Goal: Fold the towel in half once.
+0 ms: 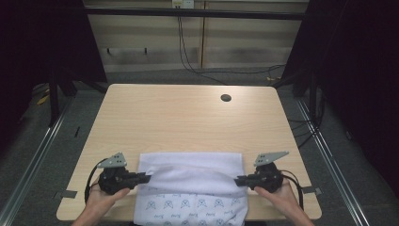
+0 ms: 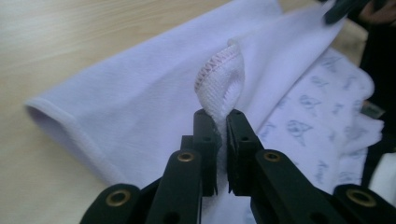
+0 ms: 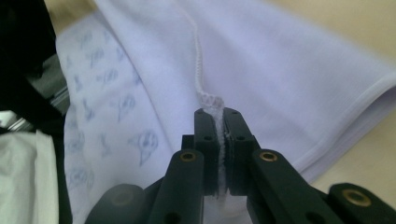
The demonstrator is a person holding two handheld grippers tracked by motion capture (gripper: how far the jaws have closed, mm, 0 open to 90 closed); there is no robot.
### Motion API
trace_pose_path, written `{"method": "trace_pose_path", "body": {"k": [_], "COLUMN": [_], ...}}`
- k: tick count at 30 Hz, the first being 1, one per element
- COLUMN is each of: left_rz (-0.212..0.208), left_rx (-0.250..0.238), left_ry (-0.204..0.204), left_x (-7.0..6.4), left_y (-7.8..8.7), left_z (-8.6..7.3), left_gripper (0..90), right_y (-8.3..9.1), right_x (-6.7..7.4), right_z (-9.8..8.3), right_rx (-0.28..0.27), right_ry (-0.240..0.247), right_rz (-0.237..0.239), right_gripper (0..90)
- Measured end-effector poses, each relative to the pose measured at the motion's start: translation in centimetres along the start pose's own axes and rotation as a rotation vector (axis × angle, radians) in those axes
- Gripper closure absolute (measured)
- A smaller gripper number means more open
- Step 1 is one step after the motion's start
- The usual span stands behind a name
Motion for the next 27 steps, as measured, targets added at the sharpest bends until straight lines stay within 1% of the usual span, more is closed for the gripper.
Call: {"method": "trace_pose_path", "body": {"k": [1,2,3,4,5,6,7,8,9,10,12,13,15,17,18,20,21,22,24,26,27], "left_rz": [0.029,0.032,0.033,0.071,0.086,0.120,0.115,0.114,0.133,0.143,0.180,0.199,0.226,0.253,0.268,0.278,0.283,0.292,0.316,0.321,0.321], "left_rx": [0.018,0.035,0.059,0.089,0.114,0.147,0.147,0.151,0.149,0.143,0.136,0.134,0.116,0.114,0.100,0.093,0.096,0.082,0.063,0.059,0.059], "left_ry": [-0.020,-0.015,0.001,-0.013,-0.013,-0.017,-0.018,-0.013,-0.028,-0.033,-0.055,-0.068,-0.058,-0.059,-0.057,-0.045,-0.046,-0.038,-0.041,-0.033,-0.031], "left_x": [-0.1,0.0,0.3,0.7,1.0,1.7,2.1,2.2,2.3,2.5,2.8,3.1,3.8,4.7,5.1,6.0,6.3,6.7,7.2,7.7,7.9], "left_y": [-0.2,-0.4,-0.7,-1.0,-1.3,-1.9,-2.2,-2.3,-2.4,-2.5,-2.8,-3.0,-3.4,-3.7,-3.9,-4.0,-4.0,-4.1,-4.3,-4.4,-4.4], "left_z": [-0.6,-1.1,-1.5,-1.7,-1.9,-2.2,-2.3,-2.0,-1.8,-1.6,-1.1,-0.7,0.2,1.2,1.5,2.3,2.5,2.8,3.3,3.7,3.9], "left_gripper": [84.5,84.5,84.5,84.5,84.5,84.5,84.6,84.8,84.8,84.9,84.9,84.9,84.9,84.9,84.9,84.9,85.0,84.9,84.9,85.0,85.0], "right_y": [-0.4,-0.7,-0.8,-0.9,-1.1,-1.4,-1.7,-1.9,-2.0,-2.1,-2.4,-2.4,-2.8,-3.2,-3.3,-3.6,-3.8,-4.0,-4.4,-4.8,-5.0], "right_x": [0.3,0.5,0.5,0.4,0.3,0.1,-0.2,-0.3,-0.4,-0.6,-1.2,-1.6,-2.3,-3.0,-3.2,-3.6,-3.7,-3.9,-4.1,-4.5,-5.0], "right_z": [-0.5,-0.8,-0.9,-1.1,-1.5,-1.7,-2.0,-1.9,-1.8,-1.7,-1.5,-1.3,-0.9,-0.4,-0.3,0.1,0.4,0.5,1.0,1.3,1.5], "right_rx": [0.029,0.045,0.045,0.049,0.079,0.095,0.112,0.115,0.117,0.122,0.107,0.111,0.107,0.106,0.107,0.112,0.110,0.109,0.107,0.110,0.108], "right_ry": [0.001,0.004,0.003,-0.009,-0.002,0.007,-0.002,-0.005,0.005,0.008,-0.004,-0.005,-0.009,-0.015,-0.017,-0.024,-0.020,-0.013,-0.015,-0.024,-0.023], "right_rz": [0.001,0.007,0.003,0.002,-0.017,-0.028,-0.024,-0.023,-0.029,-0.039,-0.041,-0.048,-0.062,-0.081,-0.080,-0.092,-0.090,-0.091,-0.093,-0.103,-0.113], "right_gripper": [86.6,86.6,86.6,86.6,86.5,86.6,86.6,86.6,86.6,86.6,86.6,86.5,86.5,86.5,86.4,86.3,86.2,86.2,86.1,86.1,86.1]}}
Point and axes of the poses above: each handheld gripper's, and its own axes: y roughly backward along the jaws, z roughly out of its top, x roughly to its left, the point moved 5 cm from there along -y, roughly forward along the jaws, and after that the axes turned 14 degrees about y, right-handed, at the moved point
